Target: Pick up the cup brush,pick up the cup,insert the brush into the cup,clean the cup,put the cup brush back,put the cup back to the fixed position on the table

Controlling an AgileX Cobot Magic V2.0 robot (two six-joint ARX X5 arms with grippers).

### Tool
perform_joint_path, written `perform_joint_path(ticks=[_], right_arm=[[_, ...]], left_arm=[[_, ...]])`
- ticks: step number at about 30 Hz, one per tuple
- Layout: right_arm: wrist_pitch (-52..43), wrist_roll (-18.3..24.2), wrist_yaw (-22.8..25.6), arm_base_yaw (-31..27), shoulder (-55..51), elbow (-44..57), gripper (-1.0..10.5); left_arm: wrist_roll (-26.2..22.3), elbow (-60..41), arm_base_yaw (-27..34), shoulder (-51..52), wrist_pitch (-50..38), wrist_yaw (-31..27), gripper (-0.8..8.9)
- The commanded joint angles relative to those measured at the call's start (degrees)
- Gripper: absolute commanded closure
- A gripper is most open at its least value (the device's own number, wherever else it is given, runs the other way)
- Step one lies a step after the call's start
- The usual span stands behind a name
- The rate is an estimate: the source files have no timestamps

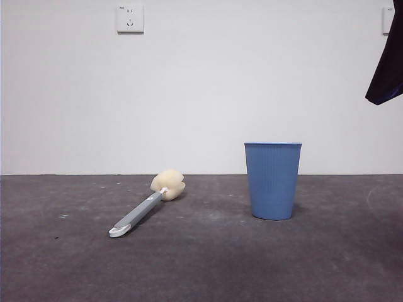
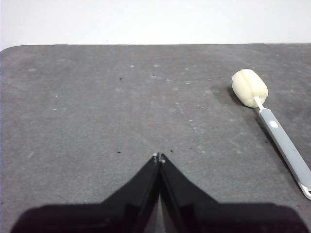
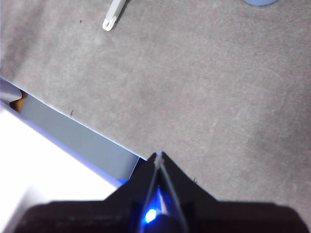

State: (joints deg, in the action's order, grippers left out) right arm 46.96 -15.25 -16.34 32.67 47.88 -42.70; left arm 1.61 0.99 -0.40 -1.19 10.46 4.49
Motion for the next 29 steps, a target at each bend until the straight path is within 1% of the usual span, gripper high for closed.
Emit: perform_joint_path(ticks=[1, 2, 3, 5, 6, 8, 9, 12, 15, 17, 19, 22, 24, 29], right_arm=[[-0.2, -0.3, 0.2, 0.1, 0.0, 0.4, 9.5], [0.0, -0.2, 0.1, 0.1, -0.3, 0.4, 9.5], [-0.4, 1.9, 0.8, -0.1, -1.0, 0.4, 9.5], [-2.1, 5.4, 4.4, -0.7, -2.1, 0.4, 9.5], [-4.1, 7.5, 7.6, -1.2, -3.0, 0.4, 9.5], [-8.1, 10.8, 10.7, -2.8, -4.7, 0.5, 9.5], [-10.9, 13.3, 10.6, -4.4, -6.0, 0.5, 9.5], [-17.9, 16.5, 8.9, -10.6, -9.7, 1.8, 9.5], [-24.5, 17.3, 8.6, -17.9, -14.1, 5.7, 9.5], [-31.3, 17.2, 8.8, -23.8, -19.6, 12.8, 9.5], [-38.2, 17.2, 8.9, -27.4, -25.8, 21.5, 9.5], [-43.8, 16.5, 8.9, -29.7, -31.3, 29.3, 9.5], [-45.6, 15.4, 8.9, -30.6, -34.2, 32.8, 9.5], [-44.3, 13.1, 9.2, -31.6, -40.7, 38.6, 9.5]], left_arm=[[0.6, -0.7, 0.1, 0.2, 0.1, 0.1, 8.16], [0.6, -0.7, 0.1, 0.2, 0.1, 0.1, 8.16], [0.5, -0.7, 0.1, 0.2, 0.1, 0.1, 8.16], [0.6, -0.7, 0.1, 0.2, 0.1, 0.1, 8.16], [0.6, -0.7, 0.1, 0.2, 0.1, 0.1, 8.16], [0.6, -0.7, 0.1, 0.2, 0.1, 0.1, 8.16], [0.6, -0.7, 0.1, 0.2, 0.1, 0.1, 8.16], [0.6, -0.7, 0.1, 0.2, 0.1, 0.1, 8.16], [0.5, -0.7, 0.1, 0.2, 0.1, 0.1, 8.16], [0.6, -0.7, 0.1, 0.2, 0.1, 0.1, 8.16], [0.6, -0.7, 0.1, 0.2, 0.1, 0.1, 8.16], [0.6, -0.7, 0.1, 0.2, 0.1, 0.1, 8.16], [0.6, -0.7, 0.1, 0.2, 0.1, 0.1, 8.16], [0.6, -0.7, 0.1, 0.2, 0.1, 0.1, 8.16]])
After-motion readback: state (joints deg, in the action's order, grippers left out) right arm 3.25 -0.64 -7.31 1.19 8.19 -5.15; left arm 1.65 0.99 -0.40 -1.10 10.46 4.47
